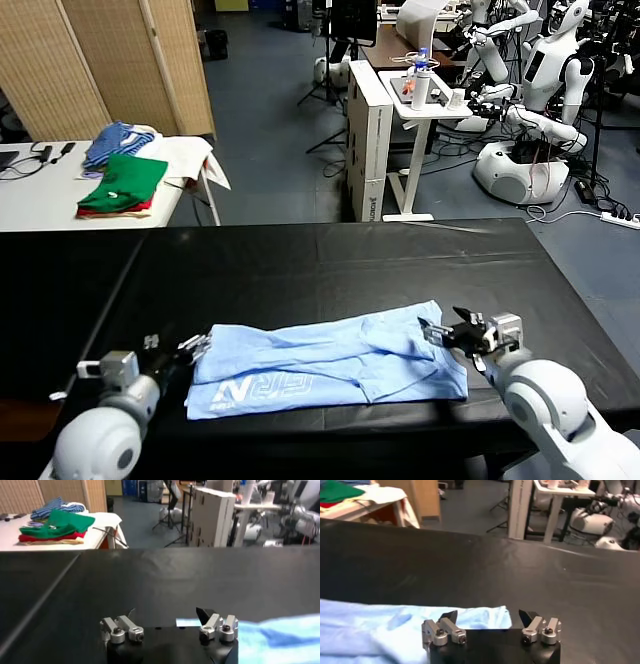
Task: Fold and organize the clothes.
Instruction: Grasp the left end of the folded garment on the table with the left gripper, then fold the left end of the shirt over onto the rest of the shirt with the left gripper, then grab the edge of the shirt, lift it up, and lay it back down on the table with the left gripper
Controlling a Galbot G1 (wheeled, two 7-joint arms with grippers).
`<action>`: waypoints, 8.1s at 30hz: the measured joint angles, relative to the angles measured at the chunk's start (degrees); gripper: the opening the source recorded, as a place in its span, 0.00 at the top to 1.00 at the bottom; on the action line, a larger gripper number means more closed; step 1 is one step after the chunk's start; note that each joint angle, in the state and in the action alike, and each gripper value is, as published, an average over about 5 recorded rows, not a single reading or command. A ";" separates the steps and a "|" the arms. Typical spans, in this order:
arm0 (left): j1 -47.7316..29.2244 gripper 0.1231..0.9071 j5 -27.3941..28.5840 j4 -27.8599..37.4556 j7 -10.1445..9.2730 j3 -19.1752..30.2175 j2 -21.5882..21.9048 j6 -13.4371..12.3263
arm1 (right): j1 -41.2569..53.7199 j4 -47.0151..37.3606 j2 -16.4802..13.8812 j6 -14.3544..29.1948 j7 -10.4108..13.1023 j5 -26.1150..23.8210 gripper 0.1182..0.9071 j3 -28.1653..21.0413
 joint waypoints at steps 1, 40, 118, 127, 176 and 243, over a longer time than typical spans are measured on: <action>-0.65 0.00 -0.01 0.70 0.10 0.46 -0.05 0.04 | 0.37 -0.53 0.24 0.04 0.00 -0.26 0.00 -0.13; -1.41 0.97 1.24 4.11 3.46 4.31 -0.06 0.70 | 1.91 -7.37 6.40 2.56 -0.45 -6.31 0.97 -1.25; 14.21 0.88 10.34 -2.58 5.68 -3.36 -18.28 -3.82 | -10.04 6.37 5.16 8.35 -6.02 -8.46 0.00 9.81; 13.07 0.94 13.07 -2.24 6.36 -3.62 -16.32 -3.71 | -10.38 6.35 5.57 8.31 -5.90 -8.72 0.00 10.40; 2.54 0.94 -9.78 -8.80 1.37 11.15 -11.79 -0.21 | -21.03 9.50 10.20 10.09 -5.84 -13.72 0.00 17.34; -1.29 0.00 13.18 -0.90 9.86 11.98 -16.19 -8.98 | -10.70 7.08 3.90 13.67 -10.95 -13.65 0.00 -3.65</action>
